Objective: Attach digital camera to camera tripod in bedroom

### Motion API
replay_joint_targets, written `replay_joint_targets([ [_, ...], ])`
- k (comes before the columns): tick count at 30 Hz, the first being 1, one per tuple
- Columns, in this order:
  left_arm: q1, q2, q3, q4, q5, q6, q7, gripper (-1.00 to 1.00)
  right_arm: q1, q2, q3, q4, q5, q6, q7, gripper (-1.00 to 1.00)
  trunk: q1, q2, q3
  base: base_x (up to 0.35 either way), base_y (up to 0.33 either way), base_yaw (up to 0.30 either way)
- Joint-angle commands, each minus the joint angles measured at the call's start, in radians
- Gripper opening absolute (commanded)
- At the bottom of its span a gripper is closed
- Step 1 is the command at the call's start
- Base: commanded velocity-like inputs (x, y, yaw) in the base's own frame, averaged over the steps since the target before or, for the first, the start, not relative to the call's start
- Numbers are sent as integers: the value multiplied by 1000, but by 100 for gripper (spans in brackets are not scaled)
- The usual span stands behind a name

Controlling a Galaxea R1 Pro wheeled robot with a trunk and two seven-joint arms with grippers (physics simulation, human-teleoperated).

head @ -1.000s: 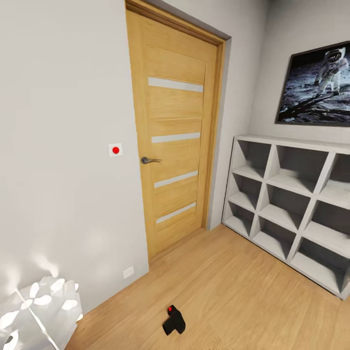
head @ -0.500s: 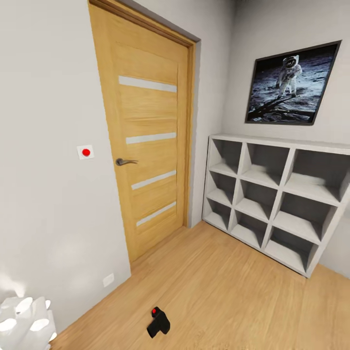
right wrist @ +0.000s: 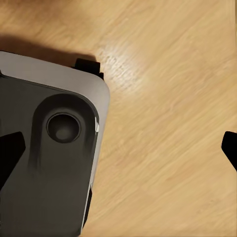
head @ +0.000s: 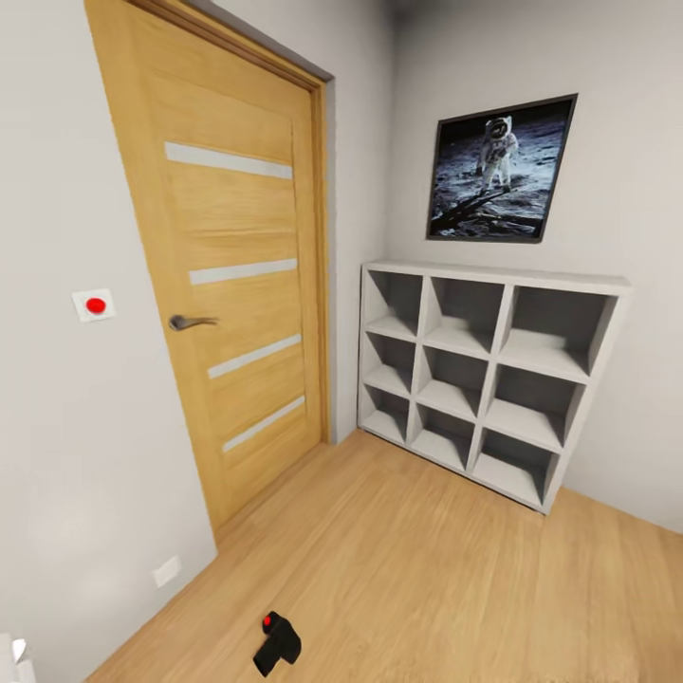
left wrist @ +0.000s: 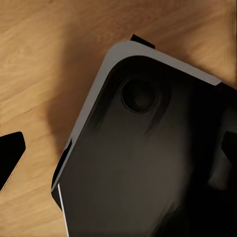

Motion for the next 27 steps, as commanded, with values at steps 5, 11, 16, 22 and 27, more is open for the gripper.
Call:
replay_joint_targets([
  [5, 0, 0, 1, 0, -1, -1, 2, 100, -1, 0, -4, 2, 10, 2, -2, 100, 0, 0, -1, 170, 0, -296],
  [11, 0, 0, -1, 0, -2, -1, 2, 100, -1, 0, -4, 2, 11, 2, -2, 100, 0, 0, -1, 208, 0, -296],
  [16, 0, 0, -2, 0, -2, -1, 2, 100, -1, 0, -3, 2, 12, 2, -2, 100, 0, 0, -1, 230, 0, -296],
  [22, 0, 0, -4, 0, -5, -1, 2, 100, -1, 0, -3, 2, 11, 2, -2, 100, 0, 0, -1, 249, -3, -296],
  [27, 0, 0, -5, 0, -6, -1, 2, 100, -1, 0, -3, 2, 11, 2, -2, 100, 0, 0, -1, 281, -55, -276],
])
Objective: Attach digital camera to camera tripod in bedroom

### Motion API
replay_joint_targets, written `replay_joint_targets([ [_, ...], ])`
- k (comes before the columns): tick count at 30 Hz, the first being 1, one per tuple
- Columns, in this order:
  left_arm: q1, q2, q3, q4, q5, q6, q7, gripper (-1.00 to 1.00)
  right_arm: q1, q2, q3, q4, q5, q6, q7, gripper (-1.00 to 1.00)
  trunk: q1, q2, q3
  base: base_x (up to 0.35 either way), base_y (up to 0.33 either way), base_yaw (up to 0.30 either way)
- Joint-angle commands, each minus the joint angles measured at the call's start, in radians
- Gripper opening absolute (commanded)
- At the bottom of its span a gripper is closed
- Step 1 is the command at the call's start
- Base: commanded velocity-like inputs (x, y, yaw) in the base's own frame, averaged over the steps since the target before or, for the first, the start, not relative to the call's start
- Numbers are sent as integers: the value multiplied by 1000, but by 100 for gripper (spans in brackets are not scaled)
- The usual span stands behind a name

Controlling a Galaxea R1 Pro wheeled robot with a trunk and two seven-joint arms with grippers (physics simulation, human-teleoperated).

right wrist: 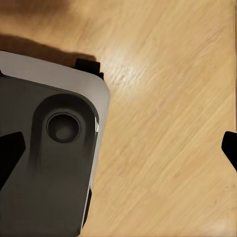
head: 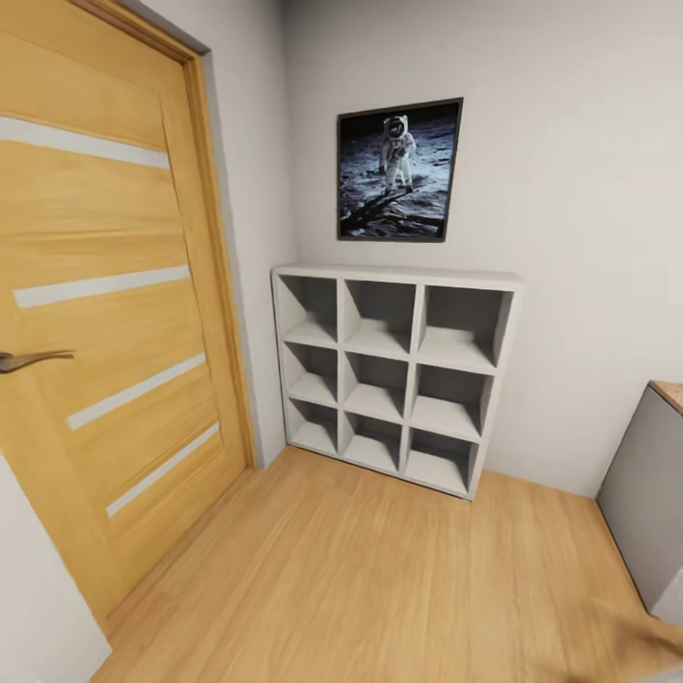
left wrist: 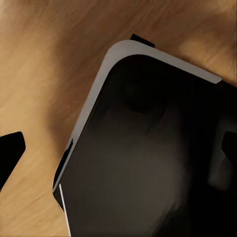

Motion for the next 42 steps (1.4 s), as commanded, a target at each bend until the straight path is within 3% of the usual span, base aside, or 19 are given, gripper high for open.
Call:
replay_joint_targets([
  [1, 0, 0, 2, -1, 1, -1, 2, 100, -1, 0, -3, 2, 11, 2, -2, 100, 1, -1, -1, 291, -79, -147],
  [33, 0, 1, 9, 1, 7, -2, 2, 100, -1, -1, 1, 1, 18, 7, -2, 100, 1, -1, -1, 296, -108, -14],
  [42, 0, 3, 11, 2, 9, -2, 2, 100, -1, -1, 4, 0, 18, 7, -2, 100, 1, -1, -1, 74, -35, 161],
])
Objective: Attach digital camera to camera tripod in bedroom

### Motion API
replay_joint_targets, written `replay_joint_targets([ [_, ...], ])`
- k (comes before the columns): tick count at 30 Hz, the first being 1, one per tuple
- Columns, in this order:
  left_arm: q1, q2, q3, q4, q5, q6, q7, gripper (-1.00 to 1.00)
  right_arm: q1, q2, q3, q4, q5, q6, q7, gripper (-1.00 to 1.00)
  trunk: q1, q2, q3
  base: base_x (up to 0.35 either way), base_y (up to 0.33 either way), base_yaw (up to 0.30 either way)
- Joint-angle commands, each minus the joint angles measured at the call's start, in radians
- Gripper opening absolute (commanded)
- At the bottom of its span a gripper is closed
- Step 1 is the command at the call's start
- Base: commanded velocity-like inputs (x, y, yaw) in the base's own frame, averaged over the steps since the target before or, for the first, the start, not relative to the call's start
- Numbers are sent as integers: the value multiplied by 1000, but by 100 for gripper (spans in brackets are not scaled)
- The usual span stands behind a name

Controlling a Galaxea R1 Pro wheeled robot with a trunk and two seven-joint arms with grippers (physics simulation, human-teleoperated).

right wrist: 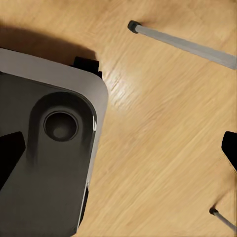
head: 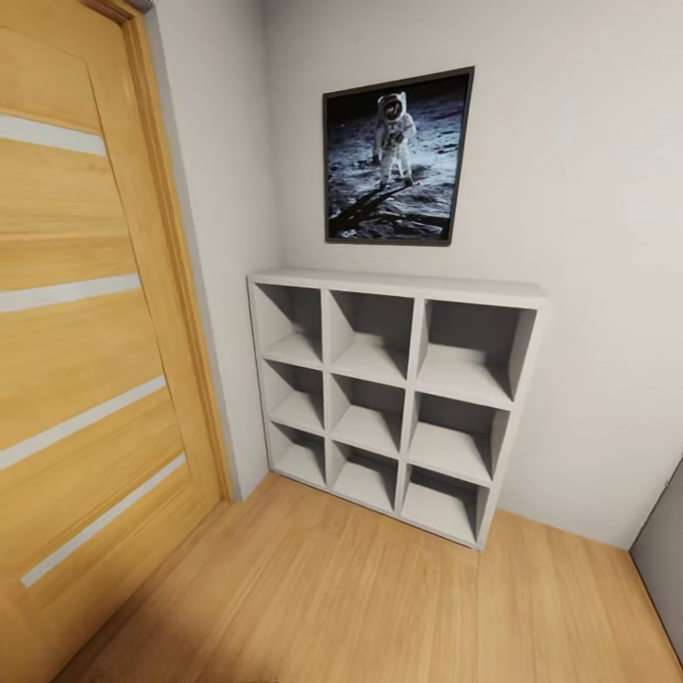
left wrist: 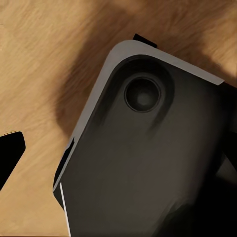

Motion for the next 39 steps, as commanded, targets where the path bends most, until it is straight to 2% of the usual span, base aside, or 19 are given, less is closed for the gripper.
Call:
replay_joint_targets([
  [1, 0, 0, 3, -1, 0, -1, 2, 100, -1, 0, -3, 2, 9, 1, -2, 100, 0, -1, -1, 12, -6, 251],
  [39, 0, -5, 7, -8, 0, -1, 11, 100, -1, 0, -4, 2, 14, -2, 4, 100, 0, -1, -1, 1, 0, 268],
])
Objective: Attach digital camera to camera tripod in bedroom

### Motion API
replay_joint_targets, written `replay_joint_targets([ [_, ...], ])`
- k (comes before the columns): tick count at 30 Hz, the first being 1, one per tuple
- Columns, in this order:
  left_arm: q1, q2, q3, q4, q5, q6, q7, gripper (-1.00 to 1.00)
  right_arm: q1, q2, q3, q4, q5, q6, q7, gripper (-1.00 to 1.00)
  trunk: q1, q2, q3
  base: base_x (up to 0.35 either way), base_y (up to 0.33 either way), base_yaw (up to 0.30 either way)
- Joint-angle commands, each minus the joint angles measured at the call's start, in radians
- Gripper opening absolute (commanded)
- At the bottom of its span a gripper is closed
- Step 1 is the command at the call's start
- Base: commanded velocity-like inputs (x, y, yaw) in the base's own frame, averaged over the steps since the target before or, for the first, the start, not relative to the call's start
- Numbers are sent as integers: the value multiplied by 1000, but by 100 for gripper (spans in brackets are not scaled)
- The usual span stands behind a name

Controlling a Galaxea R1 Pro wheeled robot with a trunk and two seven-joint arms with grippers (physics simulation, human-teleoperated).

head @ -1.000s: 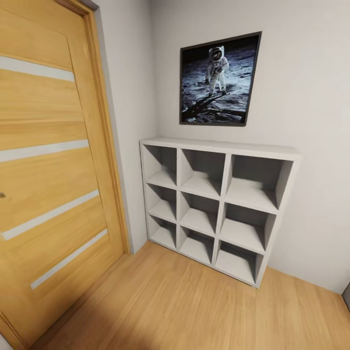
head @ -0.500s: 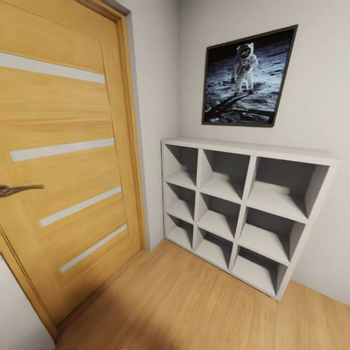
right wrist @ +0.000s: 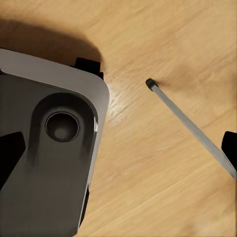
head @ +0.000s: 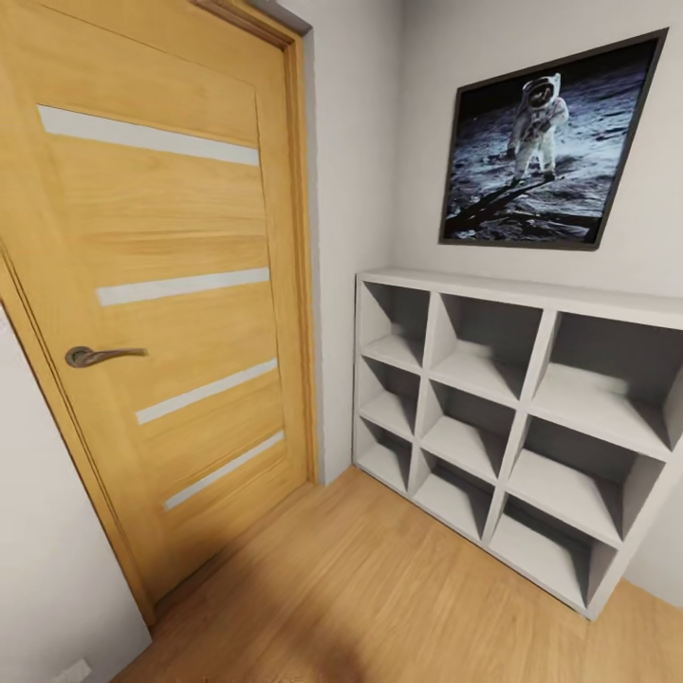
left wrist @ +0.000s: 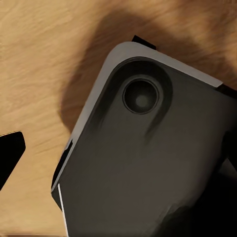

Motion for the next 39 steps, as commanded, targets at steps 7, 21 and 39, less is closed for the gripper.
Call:
replay_joint_targets([
  [7, 0, 1, 4, 0, 0, -1, 2, 100, -1, 0, -3, 2, 9, 2, -2, 100, 0, -1, -1, 0, 0, 269],
  [21, 0, 2, 3, -1, 0, -1, 1, 100, -1, 0, -3, 2, 9, 2, -2, 100, 0, -1, -1, 0, 0, 270],
  [39, 0, 2, 0, 3, -2, 0, -1, 100, -1, 0, -3, 2, 9, 2, -2, 100, 0, -1, -1, 36, -38, 269],
])
